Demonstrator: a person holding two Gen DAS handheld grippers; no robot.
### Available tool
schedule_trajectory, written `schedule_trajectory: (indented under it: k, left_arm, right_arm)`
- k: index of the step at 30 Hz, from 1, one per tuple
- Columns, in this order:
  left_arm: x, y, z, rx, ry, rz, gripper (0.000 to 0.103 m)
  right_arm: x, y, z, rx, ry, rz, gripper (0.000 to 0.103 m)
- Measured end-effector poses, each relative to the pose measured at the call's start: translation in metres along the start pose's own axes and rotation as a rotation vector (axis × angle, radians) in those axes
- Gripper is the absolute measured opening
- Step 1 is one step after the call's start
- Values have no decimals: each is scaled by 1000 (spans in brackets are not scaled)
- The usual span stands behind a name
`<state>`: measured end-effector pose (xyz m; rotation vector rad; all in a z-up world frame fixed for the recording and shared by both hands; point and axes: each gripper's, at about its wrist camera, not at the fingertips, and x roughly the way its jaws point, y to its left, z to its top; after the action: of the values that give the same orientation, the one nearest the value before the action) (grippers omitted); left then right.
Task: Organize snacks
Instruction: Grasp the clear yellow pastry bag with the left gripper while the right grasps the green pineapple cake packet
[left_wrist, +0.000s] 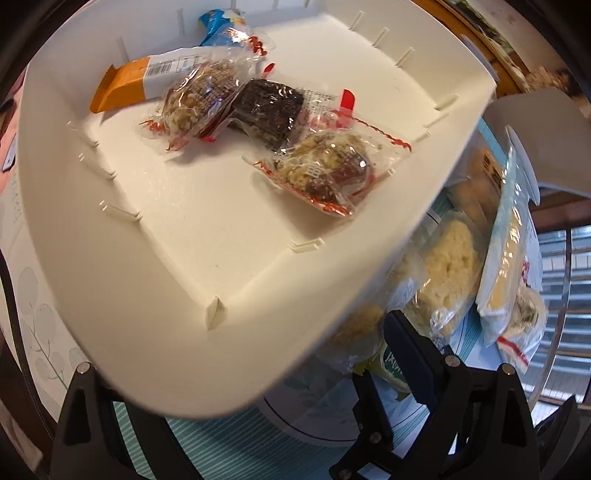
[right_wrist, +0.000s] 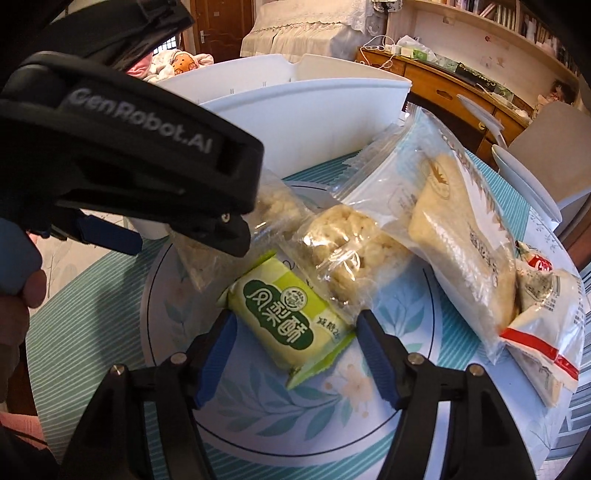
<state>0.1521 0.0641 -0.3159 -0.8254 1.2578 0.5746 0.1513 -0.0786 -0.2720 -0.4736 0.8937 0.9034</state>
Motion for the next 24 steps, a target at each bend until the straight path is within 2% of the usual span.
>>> schedule_trajectory:
  k: [4,7,8,11,15,24]
  left_arm:
    - [5,-3,3,-10,11,17,93]
    - [5,-5,6,-11,18,28,87]
    - [4,-4,7,-12,20,25,81]
    - [-1,-5,6,0,19,-48,48]
    - [1,-7,6,4,32,-55,40]
    - [-10,1,-16,56,102,-20,36]
  right_arm:
    - [-2,-2,-1,9,3,20,67]
    - [0,-7,2,2,12,5,61]
    - [0,-6,2,-2,15,1,59]
    - [-1,-4,2,-17,26,-1,53]
    - [-5,1,0,-16,48,0,47]
    - [-16,5,-11,3,111,7,41]
